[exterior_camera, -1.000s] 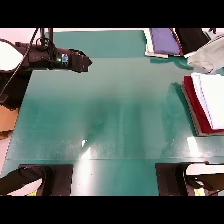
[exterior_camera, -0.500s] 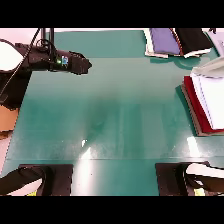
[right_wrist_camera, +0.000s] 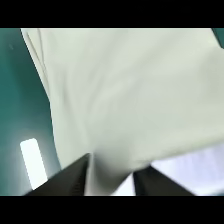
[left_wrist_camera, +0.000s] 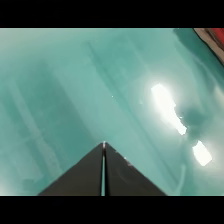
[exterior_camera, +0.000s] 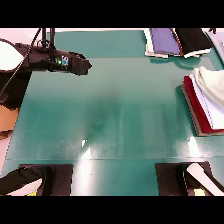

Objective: Fold the shirts.

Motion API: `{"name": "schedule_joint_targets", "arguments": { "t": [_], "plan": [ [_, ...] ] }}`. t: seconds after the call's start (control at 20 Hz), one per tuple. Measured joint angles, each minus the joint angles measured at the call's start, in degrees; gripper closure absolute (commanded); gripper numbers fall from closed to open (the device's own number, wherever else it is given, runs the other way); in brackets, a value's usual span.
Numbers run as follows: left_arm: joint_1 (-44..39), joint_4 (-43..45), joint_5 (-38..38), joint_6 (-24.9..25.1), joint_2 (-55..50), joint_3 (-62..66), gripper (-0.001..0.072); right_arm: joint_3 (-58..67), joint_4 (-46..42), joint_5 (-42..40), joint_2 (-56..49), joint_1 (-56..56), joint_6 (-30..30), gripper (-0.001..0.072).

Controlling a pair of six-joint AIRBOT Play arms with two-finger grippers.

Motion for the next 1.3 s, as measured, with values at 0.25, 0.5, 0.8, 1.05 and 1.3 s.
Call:
{"name": "schedule_joint_targets", "arguments": {
  "t": [0.25, 0.5, 0.8, 1.05, 1.3],
  "plan": [
    [0.0, 0.1, 0.0, 0.6, 0.0, 0.0, 0.0680, -5.3, -4.2, -0.2, 6.4, -6.9, 1.7, 0.0199],
    [0.0, 0.1, 0.1, 0.8, 0.0, 0.0, 0.0680, -0.5, 10.6, -3.2, 8.0, -5.3, 3.2, 0.0200],
    [0.0, 2.2, 0.2, 0.8, 0.0, 0.0, 0.0680, 1.9, 22.8, -6.9, 7.8, 17.4, 3.9, 0.0205],
    [0.0, 2.8, 2.0, 0.8, 0.0, 0.0, 0.0680, 2.3, 23.6, -8.2, 4.8, 36.3, 4.1, 0.0694],
    [0.0, 3.0, 3.9, 0.8, 0.0, 0.0, 0.0680, 2.3, 22.9, -9.4, 2.3, 46.6, 4.2, 0.0694]
  ]
}}
